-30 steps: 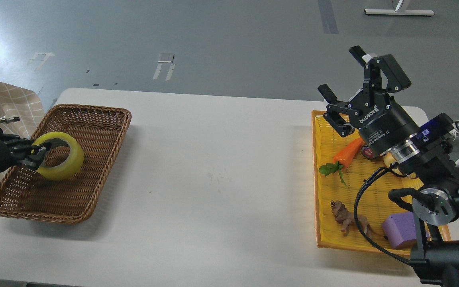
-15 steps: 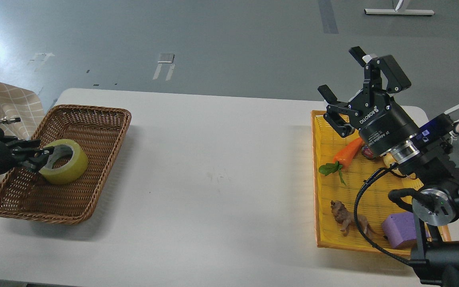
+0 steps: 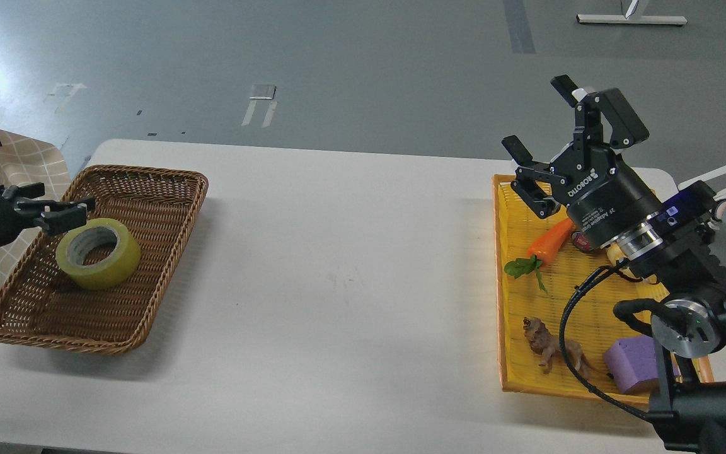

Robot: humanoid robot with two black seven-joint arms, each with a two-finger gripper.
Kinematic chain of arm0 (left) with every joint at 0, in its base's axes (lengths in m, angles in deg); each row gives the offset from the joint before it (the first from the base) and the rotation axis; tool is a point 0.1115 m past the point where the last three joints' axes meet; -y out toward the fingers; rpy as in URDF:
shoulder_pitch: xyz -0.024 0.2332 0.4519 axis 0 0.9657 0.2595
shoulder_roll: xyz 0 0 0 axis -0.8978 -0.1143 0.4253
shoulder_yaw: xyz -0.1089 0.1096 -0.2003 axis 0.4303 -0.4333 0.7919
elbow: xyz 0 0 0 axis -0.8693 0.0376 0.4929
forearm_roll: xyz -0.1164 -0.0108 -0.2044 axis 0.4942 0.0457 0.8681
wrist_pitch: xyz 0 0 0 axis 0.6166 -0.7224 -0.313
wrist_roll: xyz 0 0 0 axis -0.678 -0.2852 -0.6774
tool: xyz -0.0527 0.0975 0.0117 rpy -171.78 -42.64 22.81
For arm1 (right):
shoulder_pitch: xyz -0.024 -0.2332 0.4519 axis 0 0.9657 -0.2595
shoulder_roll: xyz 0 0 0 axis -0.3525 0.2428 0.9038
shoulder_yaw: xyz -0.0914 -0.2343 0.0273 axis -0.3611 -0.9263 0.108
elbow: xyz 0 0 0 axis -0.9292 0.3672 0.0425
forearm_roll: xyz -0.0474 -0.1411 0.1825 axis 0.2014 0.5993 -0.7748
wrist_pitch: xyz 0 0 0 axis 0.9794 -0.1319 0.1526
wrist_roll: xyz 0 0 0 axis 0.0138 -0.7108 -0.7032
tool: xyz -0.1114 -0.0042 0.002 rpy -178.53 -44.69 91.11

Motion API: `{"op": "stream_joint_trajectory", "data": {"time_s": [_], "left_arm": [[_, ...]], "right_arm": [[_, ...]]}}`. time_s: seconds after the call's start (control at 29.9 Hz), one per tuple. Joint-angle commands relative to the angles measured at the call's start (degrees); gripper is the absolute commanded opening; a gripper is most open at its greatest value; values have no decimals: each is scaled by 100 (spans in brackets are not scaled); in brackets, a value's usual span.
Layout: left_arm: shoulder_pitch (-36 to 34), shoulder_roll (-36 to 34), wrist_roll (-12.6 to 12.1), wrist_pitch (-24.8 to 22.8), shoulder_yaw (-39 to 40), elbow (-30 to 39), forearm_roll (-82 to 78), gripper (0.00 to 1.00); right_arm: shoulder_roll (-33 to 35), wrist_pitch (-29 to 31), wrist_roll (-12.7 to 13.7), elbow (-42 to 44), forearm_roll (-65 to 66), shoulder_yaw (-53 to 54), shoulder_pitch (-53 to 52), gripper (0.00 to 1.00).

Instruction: Place and transfer tape with both arms

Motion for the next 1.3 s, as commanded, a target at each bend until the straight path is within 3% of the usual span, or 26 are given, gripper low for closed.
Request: {"op": "stream_joint_trajectory", "data": {"time_s": [0.0,0.07,0.2,0.47,0.6,0.67,0.8,0.87,0.94,0.97,1.04,1.17,1.27], "left_arm": [[-338,111,1,-255,17,52,787,98],[-488,217,1,-536,26,52,1087,98],[-972,550,1,-1704,43,96,2674,98],[-1736,972,1,-2180,70,359,5814,98],[-1974,1263,1,-2444,157,473,6274,98],[-2123,1438,1,-2828,490,789,6432,98],[-2238,1921,1,-2828,983,1062,6555,98],[-2238,2237,-607,-2828,1447,1176,6748,98],[-2229,2387,-995,-2828,1677,1238,6950,98],[-2177,2579,-1388,-2828,1835,1308,7177,98],[-2081,2843,-1812,-2828,1933,1326,7381,98],[-1738,3371,-1911,-2828,2327,1335,7504,98],[-1053,3960,-2008,-2709,3232,1615,7452,98]], "right_arm": [[0,9,9,-18,1,0,-16,100],[0,9,9,-18,1,0,-25,100],[0,9,35,-18,1,0,-86,100],[0,9,53,-9,10,0,-235,100],[0,0,53,0,18,0,-358,100],[0,-9,53,17,18,0,-472,100],[0,-9,62,26,27,0,-596,100],[0,-18,62,26,27,0,-709,100],[0,-18,70,26,27,0,-806,100],[0,-18,70,35,36,0,-911,100],[0,-18,79,70,36,0,-1069,100],[0,-18,176,96,45,0,-1307,100],[0,-53,351,158,45,0,-1545,100]]}}
